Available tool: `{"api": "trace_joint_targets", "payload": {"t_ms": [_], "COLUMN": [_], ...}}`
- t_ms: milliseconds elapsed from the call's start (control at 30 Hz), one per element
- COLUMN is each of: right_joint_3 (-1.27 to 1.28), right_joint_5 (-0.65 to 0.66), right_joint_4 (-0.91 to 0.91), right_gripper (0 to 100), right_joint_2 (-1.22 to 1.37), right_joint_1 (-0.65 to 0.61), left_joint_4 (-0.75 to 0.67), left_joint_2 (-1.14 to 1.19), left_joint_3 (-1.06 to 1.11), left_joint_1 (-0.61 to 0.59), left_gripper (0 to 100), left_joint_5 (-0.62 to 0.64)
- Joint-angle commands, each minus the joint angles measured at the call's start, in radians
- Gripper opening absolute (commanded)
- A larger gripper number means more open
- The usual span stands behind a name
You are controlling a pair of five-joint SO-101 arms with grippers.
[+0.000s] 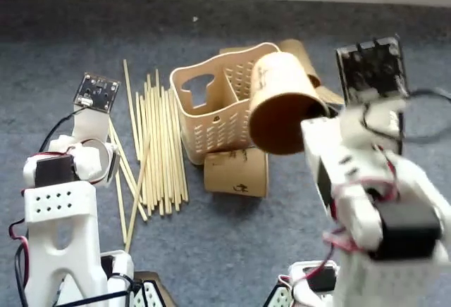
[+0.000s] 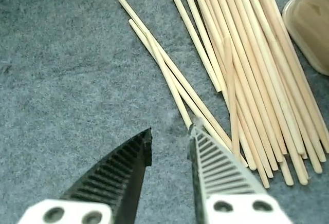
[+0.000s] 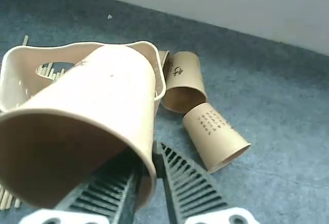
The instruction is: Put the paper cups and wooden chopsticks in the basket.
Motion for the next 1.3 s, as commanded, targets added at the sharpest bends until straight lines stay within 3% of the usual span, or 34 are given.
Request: {"api": "trace_joint_targets", "payload": {"t_ms": [0,133,333,767,1033,1267], "right_joint_3": [-0.119,-0.344,-0.627,-0.466,-0.467,-0.466], "right_joint_5": [-0.098,-0.210,-0.224,-0.224,-0.226,-0.226], "right_joint_4": [-0.044,0.022,0.189,0.189,0.186,0.188], "right_gripper": [0.6,0.6,0.6,0.5,0.5,1.2], "right_joint_2": [0.142,0.286,0.509,0.619,0.615,0.616], "right_joint_1": [-0.031,-0.085,-0.101,-0.076,0.041,-0.010], "left_joint_4": [-0.015,-0.080,-0.198,-0.209,-0.209,-0.209], "left_joint_2": [-0.002,-0.002,-0.002,-0.002,-0.002,-0.002], "left_joint_3": [0.008,0.065,0.154,0.179,0.185,0.186], "left_joint_1": [-0.012,-0.012,-0.005,-0.004,-0.004,-0.004], "left_gripper": [15,15,15,15,15,15], "left_joint_5": [0.005,0.077,0.129,0.140,0.140,0.140]}}
